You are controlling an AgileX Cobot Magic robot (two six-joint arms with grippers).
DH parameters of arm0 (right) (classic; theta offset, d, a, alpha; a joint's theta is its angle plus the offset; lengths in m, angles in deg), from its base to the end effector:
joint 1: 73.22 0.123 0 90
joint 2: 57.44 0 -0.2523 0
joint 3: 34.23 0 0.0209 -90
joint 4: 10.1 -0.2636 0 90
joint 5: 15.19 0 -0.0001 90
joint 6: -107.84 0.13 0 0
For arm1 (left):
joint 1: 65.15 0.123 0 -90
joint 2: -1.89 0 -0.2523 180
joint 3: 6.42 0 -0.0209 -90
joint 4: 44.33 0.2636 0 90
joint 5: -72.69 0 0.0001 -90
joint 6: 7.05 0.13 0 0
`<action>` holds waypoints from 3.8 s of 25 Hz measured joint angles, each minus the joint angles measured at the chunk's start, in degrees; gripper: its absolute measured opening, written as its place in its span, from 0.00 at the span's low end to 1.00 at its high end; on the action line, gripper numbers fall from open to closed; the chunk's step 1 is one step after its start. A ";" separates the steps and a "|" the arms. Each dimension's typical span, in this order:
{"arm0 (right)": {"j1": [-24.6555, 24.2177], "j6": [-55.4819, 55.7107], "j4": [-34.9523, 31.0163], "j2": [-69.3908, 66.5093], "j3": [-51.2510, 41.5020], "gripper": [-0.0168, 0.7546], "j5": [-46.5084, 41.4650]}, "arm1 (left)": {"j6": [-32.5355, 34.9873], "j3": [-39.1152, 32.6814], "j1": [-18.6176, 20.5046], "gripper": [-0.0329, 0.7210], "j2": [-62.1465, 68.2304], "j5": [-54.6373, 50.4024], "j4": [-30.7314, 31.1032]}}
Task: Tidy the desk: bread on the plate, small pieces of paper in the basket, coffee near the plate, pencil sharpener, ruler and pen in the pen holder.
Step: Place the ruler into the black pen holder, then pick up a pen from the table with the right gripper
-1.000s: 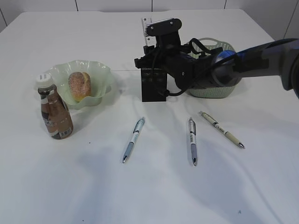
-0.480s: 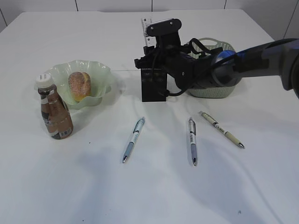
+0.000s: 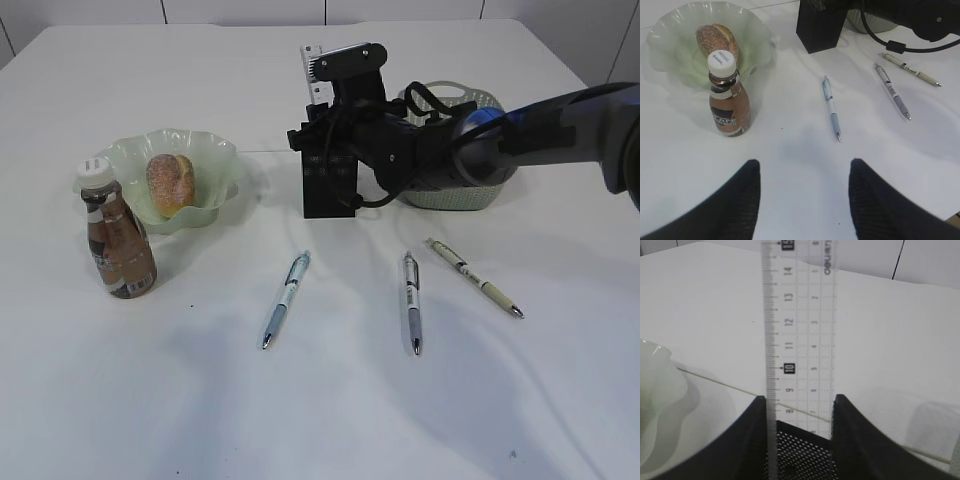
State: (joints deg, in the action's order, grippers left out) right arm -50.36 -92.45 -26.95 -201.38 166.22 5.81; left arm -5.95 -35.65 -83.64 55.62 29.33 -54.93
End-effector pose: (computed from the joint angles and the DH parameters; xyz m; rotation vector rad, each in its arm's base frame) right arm 0.5223 0.2056 0.1136 -0.3542 1.7689 0.1347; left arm 0.1980 -0.0835 0.3039 0.3000 2.1964 -0.3837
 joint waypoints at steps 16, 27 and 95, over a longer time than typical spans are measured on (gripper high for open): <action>0.00 0.00 -0.59 0.00 0.00 0.57 -0.74 | 0.00 0.00 0.00 0.57 0.00 0.00 0.00; 0.00 0.00 -0.70 5.26 0.00 0.57 -4.34 | 0.00 0.00 0.00 0.57 0.00 0.48 0.00; 0.00 20.68 23.80 38.26 -13.92 0.57 -91.99 | -2.31 0.00 0.00 0.57 2.56 -20.12 7.35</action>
State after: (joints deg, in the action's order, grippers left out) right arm -50.36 -71.77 -3.15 -163.11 152.30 -86.18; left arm -8.26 -35.65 -83.64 58.18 9.21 -47.58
